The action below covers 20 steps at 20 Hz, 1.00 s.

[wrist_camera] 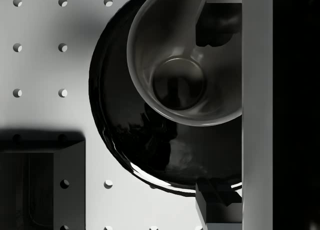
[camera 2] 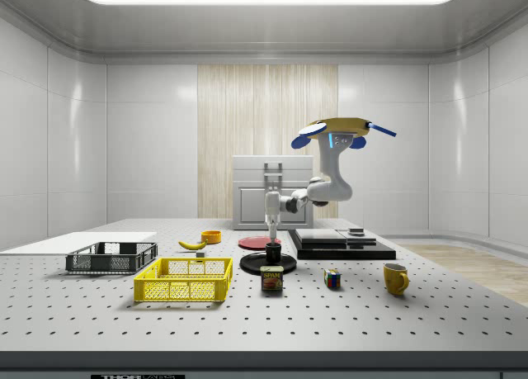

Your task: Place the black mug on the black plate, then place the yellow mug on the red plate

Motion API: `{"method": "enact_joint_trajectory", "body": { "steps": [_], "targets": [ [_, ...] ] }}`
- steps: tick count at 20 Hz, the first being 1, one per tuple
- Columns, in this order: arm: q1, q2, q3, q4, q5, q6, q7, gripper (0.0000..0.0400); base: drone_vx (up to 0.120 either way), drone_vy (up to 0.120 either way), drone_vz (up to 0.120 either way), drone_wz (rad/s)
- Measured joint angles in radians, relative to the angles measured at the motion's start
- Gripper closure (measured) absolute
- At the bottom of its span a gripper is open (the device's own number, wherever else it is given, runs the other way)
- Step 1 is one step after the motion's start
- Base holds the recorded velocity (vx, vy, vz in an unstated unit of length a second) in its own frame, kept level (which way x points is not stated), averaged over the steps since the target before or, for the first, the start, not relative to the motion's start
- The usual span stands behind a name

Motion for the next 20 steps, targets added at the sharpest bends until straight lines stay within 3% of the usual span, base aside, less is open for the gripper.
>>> {"method": "enact_joint_trajectory", "body": {
  "steps": [6,10,13,20],
  "targets": [
    [0.009,0.000,0.054,-0.011,0.050,-0.021,-0.002,0.0002,0.000,0.000,0.100,0.000],
    [0.011,-0.001,0.068,-0.014,0.063,-0.025,-0.002,0.0001,-0.010,0.100,0.120,0.000],
    [0.011,-0.001,0.073,-0.015,0.068,-0.026,-0.002,0.0000,-0.120,0.120,0.093,0.000],
    [0.011,-0.003,0.077,-0.015,0.073,-0.026,-0.002,0.0000,-0.120,0.120,0.000,0.000]
  ]
}}
